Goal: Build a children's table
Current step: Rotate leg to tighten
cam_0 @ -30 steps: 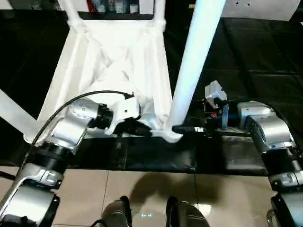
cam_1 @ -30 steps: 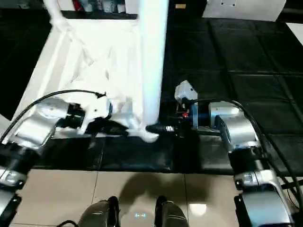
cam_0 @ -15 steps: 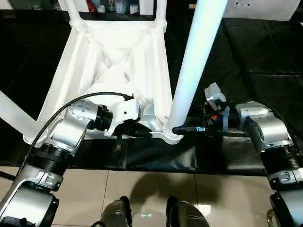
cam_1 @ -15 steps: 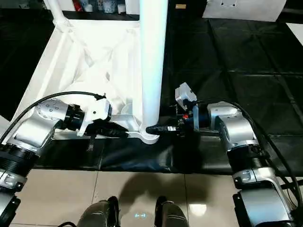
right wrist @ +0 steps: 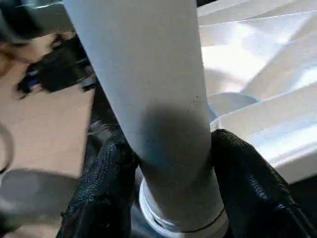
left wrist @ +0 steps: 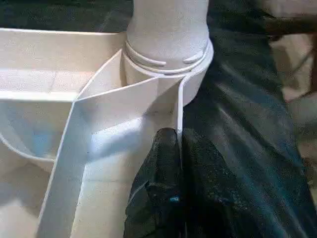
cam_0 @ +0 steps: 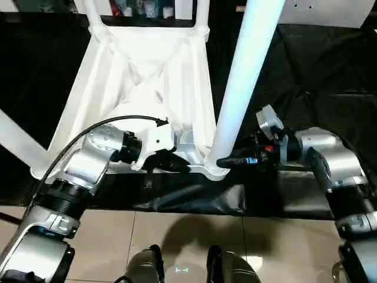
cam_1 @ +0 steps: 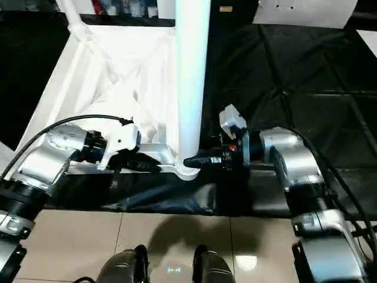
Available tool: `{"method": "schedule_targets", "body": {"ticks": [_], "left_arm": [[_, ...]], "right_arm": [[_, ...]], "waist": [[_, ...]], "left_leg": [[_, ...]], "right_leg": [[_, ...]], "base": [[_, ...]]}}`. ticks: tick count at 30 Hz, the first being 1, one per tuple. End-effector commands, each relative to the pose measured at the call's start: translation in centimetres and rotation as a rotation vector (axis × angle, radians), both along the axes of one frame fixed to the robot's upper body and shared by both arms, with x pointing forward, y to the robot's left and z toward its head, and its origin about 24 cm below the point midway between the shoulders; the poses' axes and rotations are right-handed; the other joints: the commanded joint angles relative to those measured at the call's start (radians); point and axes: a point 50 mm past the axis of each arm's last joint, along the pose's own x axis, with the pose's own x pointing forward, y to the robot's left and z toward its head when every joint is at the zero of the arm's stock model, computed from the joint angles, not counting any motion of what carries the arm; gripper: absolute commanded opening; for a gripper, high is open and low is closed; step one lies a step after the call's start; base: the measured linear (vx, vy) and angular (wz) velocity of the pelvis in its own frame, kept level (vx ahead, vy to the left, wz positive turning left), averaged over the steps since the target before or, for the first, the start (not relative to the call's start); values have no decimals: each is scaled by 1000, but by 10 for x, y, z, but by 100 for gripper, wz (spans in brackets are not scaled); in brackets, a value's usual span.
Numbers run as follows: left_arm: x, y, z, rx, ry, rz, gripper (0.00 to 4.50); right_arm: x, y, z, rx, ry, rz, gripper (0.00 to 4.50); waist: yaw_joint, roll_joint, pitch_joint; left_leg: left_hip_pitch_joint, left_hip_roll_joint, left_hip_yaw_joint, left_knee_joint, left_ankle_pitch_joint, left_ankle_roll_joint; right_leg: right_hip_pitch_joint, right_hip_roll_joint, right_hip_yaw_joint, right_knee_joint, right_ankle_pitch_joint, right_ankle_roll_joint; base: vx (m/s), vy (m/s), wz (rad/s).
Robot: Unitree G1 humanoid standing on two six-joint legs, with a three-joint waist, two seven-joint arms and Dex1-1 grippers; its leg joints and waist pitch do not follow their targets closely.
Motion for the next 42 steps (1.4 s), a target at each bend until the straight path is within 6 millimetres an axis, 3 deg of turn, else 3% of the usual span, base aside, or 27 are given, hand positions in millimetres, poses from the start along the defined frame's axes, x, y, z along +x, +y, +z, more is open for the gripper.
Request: {"method": "schedule_targets", "body": {"ticks": [1, 3, 6, 7, 9, 10, 11, 14, 15, 17, 19, 20, 24, 26, 28, 30, 32, 35, 36, 42], "left_arm": [[6, -18, -5, -10, -12, 61, 0], [8, -20, -4, -11, -18, 81, 0], [19, -32, -1, -24, -46, 162, 0], [19, -33, -1, -26, -48, 169, 0], [27, -42, 3, -38, -57, 233, 0], [29, -45, 4, -41, -61, 254, 0], [32, -49, 6, -43, -67, 277, 0], [36, -58, 8, -45, -79, 316, 0], [39, -64, 11, -57, -88, 346, 0], [44, -76, 16, -76, -110, 396, 0], [45, -81, 17, -79, -118, 407, 0], [45, -83, 17, -85, -119, 407, 0], [43, -86, 17, -94, -116, 400, 0], [42, -81, 15, -91, -114, 373, 0], [41, -77, 13, -89, -110, 357, 0], [38, -68, 10, -82, -108, 320, 0], [36, -63, 8, -76, -99, 311, 0], [31, -50, 3, -53, -94, 253, 0], [29, -45, 1, -39, -98, 223, 0], [19, -25, -5, 10, -76, 105, 0]], "right_arm": [[0, 16, -13, -28, 18, -87, 200], [0, 18, -16, -38, 15, -121, 198], [3, 32, -23, -40, 20, -247, 196], [3, 33, -23, -40, 20, -258, 194], [8, 44, -24, -36, 13, -372, 193], [10, 48, -24, -33, 12, -424, 193], [12, 52, -24, -26, 15, -481, 193], [16, 61, -23, -2, 33, -603, 191], [19, 68, -22, 17, 45, -708, 191], [24, 81, -22, 96, 108, -899, 191], [25, 89, -20, 141, 128, -936, 191], [25, 94, -18, 163, 116, -927, 226], [24, 104, -12, 190, 70, -879, 267], [23, 94, -11, 171, 33, -871, 283], [24, 85, -11, 153, -5, -872, 314], [25, 66, -10, 124, -93, -818, 319], [24, 57, -8, 121, -122, -780, 353], [23, 34, -2, 111, -170, -670, 362], [21, 25, 1, 91, -192, -602, 385], [9, 3, 9, -22, -229, -267, 396]], "waist": [[-4, -8, -91], [-14, -12, -81], [-19, -10, -81], [-23, -11, -76], [-33, -12, -70], [-35, -13, -75], [-41, -12, -76], [-45, -8, -79], [-48, -11, -81], [-51, -5, -83], [-53, -2, -86], [-53, -1, -91], [-49, -3, -100], [-49, -9, -102], [-45, -8, -103], [-42, -14, -106], [-41, -18, -110], [-35, -15, -112], [-34, -16, -111], [-25, -18, -95]], "left_leg": [[31, 76, -31, -59, -125, 121], [35, 70, -40, -66, -216, 61], [42, 69, -45, -69, -248, 42], [42, 68, -43, -71, -260, 39], [55, 63, -51, -70, -331, 10], [57, 63, -54, -69, -338, 5], [51, 64, -59, -72, -339, 2], [49, 66, -61, -77, -330, 2], [49, 66, -60, -78, -334, 2], [54, 69, -60, -79, -344, -9], [53, 69, -62, -81, -352, -12], [47, 73, -58, -85, -319, -5], [40, 71, -45, -79, -224, 30], [41, 68, -39, -74, -194, 57], [39, 66, -37, -70, -165, 79], [32, 62, -33, -65, -127, 105], [26, 60, -33, -60, -92, 129], [17, 59, -32, -52, -49, 173], [20, 60, -30, -50, -55, 183], [29, 68, -33, -56, -157, 143]], "right_leg": [[62, -98, 59, -65, -306, -236], [64, -106, 56, -88, -510, -170], [58, -106, 56, -98, -575, -135], [54, -103, 55, -103, -594, -126], [48, -107, 47, -116, -709, -93], [50, -109, 45, -118, -721, -88], [56, -112, 42, -119, -723, -79], [57, -113, 39, -123, -677, -79], [56, -111, 39, -123, -654, -83], [47, -114, 44, -120, -623, -103], [53, -114, 42, -117, -584, -109], [60, -113, 48, -107, -476, -133], [68, -110, 59, -83, -283, -193], [69, -109, 62, -80, -256, -209], [72, -111, 62, -80, -260, -210], [78, -110, 61, -76, -244, -204], [80, -105, 61, -66, -199, -212], [81, -102, 60, -53, -122, -237], [78, -98, 59, -55, -125, -240], [70, -97, 57, -74, -338, -205]], "base": [[0, 0, 0], [-27, 6, -3], [-34, 11, -3], [0, 0, 0], [0, 0, 0], [0, 0, 0], [0, 0, 0], [0, 0, 0], [0, 0, 0], [0, 0, 0], [0, 0, 0], [0, 0, 0], [0, 0, 0], [0, 0, 0], [0, 0, 0], [0, 0, 0], [0, 0, 0], [0, 0, 0], [0, 0, 0], [0, 0, 0]]}}
